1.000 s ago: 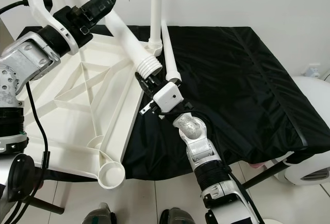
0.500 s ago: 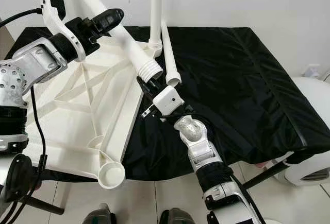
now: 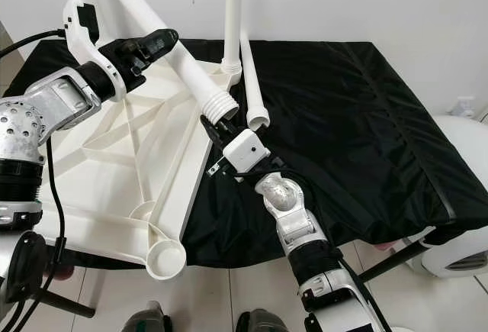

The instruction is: Building children table

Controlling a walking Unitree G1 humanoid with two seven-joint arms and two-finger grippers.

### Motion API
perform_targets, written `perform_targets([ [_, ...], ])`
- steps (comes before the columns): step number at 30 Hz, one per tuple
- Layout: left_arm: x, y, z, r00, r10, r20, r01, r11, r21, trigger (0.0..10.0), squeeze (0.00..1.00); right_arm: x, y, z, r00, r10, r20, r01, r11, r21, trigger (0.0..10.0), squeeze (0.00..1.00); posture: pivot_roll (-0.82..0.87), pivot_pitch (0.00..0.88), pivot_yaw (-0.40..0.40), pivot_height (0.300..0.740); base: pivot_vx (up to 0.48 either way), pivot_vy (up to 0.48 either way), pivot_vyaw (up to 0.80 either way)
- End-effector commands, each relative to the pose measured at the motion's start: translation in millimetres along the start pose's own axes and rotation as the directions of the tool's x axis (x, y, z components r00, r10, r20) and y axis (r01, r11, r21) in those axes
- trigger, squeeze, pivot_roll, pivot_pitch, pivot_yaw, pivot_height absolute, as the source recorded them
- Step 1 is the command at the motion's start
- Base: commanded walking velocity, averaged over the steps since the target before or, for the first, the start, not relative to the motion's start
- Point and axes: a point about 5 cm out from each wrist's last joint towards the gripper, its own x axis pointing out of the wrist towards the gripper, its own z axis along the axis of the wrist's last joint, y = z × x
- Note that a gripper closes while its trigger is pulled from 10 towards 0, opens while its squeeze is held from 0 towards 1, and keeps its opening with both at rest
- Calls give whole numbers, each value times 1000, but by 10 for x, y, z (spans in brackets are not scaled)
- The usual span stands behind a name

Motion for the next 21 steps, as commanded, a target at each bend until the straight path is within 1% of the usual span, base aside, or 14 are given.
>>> perform_targets([
  [1,-33,-261,-14,840,-543,-15,543,840,16,10000,0,27,8,52,999,12,40,-11,1000,-23,10000,0,41,0,-27,740,0,0,0],
  [2,-1,-263,-7,841,-540,-15,540,841,19,10000,0,28,23,57,999,20,44,-19,999,-27,10000,0,41,0,-27,740,0,0,0],
  [3,-1,-263,-7,841,-540,-15,540,841,19,10000,0,28,23,57,999,20,44,-19,999,-27,10000,0,41,0,-27,740,0,0,0],
  [5,82,-295,43,840,-542,6,542,840,21,10000,0,30,45,65,998,33,51,-31,999,-32,10000,0,38,0,-27,740,0,0,0],
  [7,82,-295,43,840,-542,6,542,840,21,10000,0,30,45,65,998,33,51,-31,999,-32,10000,0,38,0,-27,740,0,0,0],
  [8,115,-307,66,840,-543,16,543,840,16,10000,0,30,57,68,998,40,54,-38,999,-35,10000,0,36,0,-25,740,0,0,0],
  [9,115,-307,66,840,-543,16,543,840,16,10000,0,30,57,68,998,40,54,-38,999,-35,10000,0,36,0,-25,740,0,0,0],
  [11,182,-317,172,846,-531,45,531,847,32,10000,0,16,83,66,997,54,55,-52,998,-43,10000,0,32,0,-24,740,0,0,0],
  [14,197,-316,229,848,-526,62,525,850,35,10000,0,7,93,62,997,58,53,-56,997,-45,10000,0,30,0,-22,740,0,0,0],
  [17,200,-290,423,857,-506,101,502,863,57,10000,0,-20,110,53,997,65,49,-62,997,-51,10000,0,30,0,-22,740,0,0,0],
  [21,200,-269,505,863,-491,116,484,871,81,10000,0,-23,110,48,997,66,47,-63,997,-55,10000,0,31,0,-20,740,0,0,0],
])
